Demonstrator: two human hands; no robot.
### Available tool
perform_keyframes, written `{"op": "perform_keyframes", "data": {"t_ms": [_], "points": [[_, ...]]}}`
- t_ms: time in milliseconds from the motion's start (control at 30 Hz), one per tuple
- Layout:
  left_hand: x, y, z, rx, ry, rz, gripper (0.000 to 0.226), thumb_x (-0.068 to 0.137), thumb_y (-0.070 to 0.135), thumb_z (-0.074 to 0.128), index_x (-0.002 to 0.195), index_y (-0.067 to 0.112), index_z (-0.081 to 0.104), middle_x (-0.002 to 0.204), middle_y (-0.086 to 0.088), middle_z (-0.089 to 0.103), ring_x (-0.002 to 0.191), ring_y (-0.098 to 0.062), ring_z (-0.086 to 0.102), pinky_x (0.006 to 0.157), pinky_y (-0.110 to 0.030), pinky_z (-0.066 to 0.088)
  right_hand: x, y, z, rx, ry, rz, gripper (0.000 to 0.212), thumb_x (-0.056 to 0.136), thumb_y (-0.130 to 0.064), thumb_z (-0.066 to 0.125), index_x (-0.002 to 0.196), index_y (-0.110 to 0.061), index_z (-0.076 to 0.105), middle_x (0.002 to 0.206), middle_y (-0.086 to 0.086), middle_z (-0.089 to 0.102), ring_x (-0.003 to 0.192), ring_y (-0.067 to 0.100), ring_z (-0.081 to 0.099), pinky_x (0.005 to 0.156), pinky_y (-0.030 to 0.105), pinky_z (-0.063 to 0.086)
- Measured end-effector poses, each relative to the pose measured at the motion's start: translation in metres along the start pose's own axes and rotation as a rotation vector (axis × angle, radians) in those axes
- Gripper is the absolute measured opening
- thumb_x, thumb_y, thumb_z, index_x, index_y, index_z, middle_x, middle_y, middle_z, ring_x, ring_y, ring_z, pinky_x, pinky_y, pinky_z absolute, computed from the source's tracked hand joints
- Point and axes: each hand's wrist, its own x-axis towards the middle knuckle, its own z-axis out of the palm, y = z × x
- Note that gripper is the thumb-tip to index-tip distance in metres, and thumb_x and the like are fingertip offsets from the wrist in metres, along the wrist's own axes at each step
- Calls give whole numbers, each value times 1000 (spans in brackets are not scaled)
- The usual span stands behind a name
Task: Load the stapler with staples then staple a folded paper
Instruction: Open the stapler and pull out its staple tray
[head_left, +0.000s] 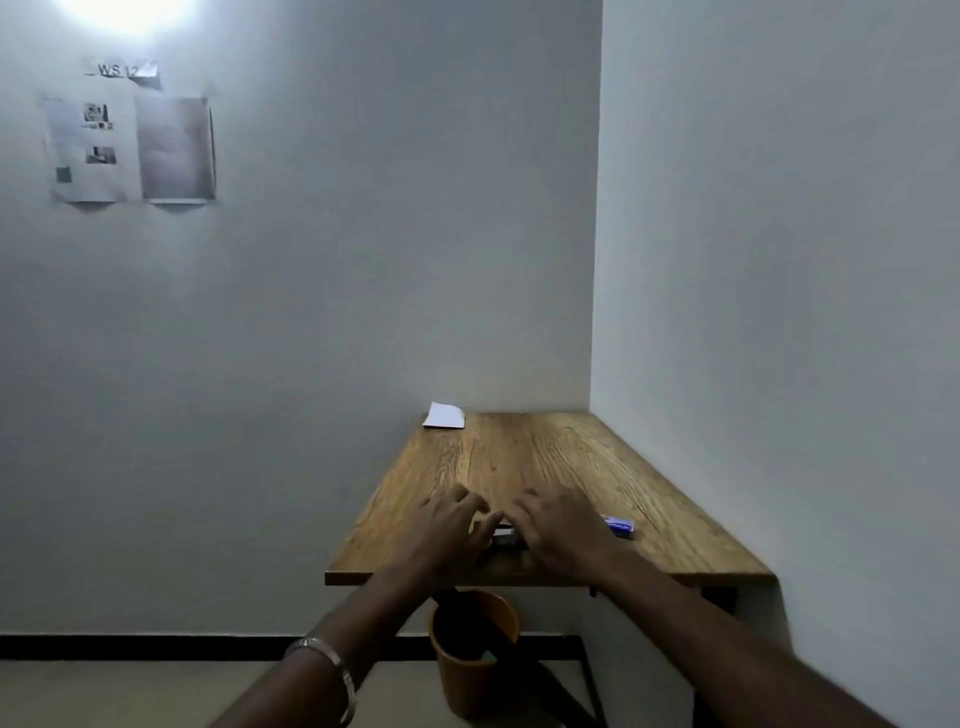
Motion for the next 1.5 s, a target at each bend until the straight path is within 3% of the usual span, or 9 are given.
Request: {"op": "perform_keyframes", "data": {"t_ms": [167,433,567,700,800,933,1200,1300,1500], "points": [[-9,-14,13,-47,-71,-8,48,92,61,44,127,31,54,121,7,55,98,-7,51,75,-22,44,2,-2,18,124,-65,13,42,101,-45,36,113,-19,66,111,3,62,105,22,55,94,41,42],[3,-16,15,-274,-11,-3,42,91,33,64,131,23,57,117,3,65,98,-7,58,83,-25,51,11,0,29,403,-59,119,29,97,-47,49,102,-21,61,105,-2,57,97,14,51,87,33,43],[5,-13,15,-535,107,-107,43,86,21,73,127,22,60,109,3,66,94,-6,64,78,-22,55,13,-2,28,595,-39,196,21,95,-45,55,97,-25,58,95,-5,59,84,10,55,69,25,43],[10,-6,15,-817,202,-216,54,80,12,78,128,25,56,110,6,59,94,-8,66,66,-18,55,17,-2,27,960,8,289,23,91,-36,68,110,-24,64,98,-10,66,87,3,63,67,15,48],[16,-1,14,-1056,197,-290,63,80,3,76,134,23,50,116,-1,58,100,-13,65,70,-21,57,20,-3,28,1167,2,384,30,87,-28,74,115,-19,68,106,-5,70,96,7,65,77,23,53],[22,8,13,-1257,147,-343,61,84,-1,72,136,17,47,118,-10,62,104,-21,67,79,-29,60,23,2,25,1471,-1,583,30,79,-19,81,107,-14,71,100,4,75,93,19,70,66,30,55],[25,16,11,-1168,-158,-222,22,98,19,57,112,10,71,100,-5,77,91,-18,74,68,-22,57,26,3,27,1687,172,676,16,84,-15,77,96,-5,73,92,18,76,85,34,76,72,49,63],[28,17,13,-1054,-157,-256,22,97,22,58,105,8,73,96,-9,77,92,-28,73,79,-39,58,25,2,27,1659,180,647,15,84,-16,77,94,-5,74,89,15,77,79,28,77,64,39,63],[27,16,16,-1051,-113,-297,24,94,28,63,97,8,75,90,-15,76,88,-34,73,83,-53,57,26,1,29,1598,213,634,15,85,-19,75,87,-4,75,81,14,78,73,29,77,62,43,63]]}}
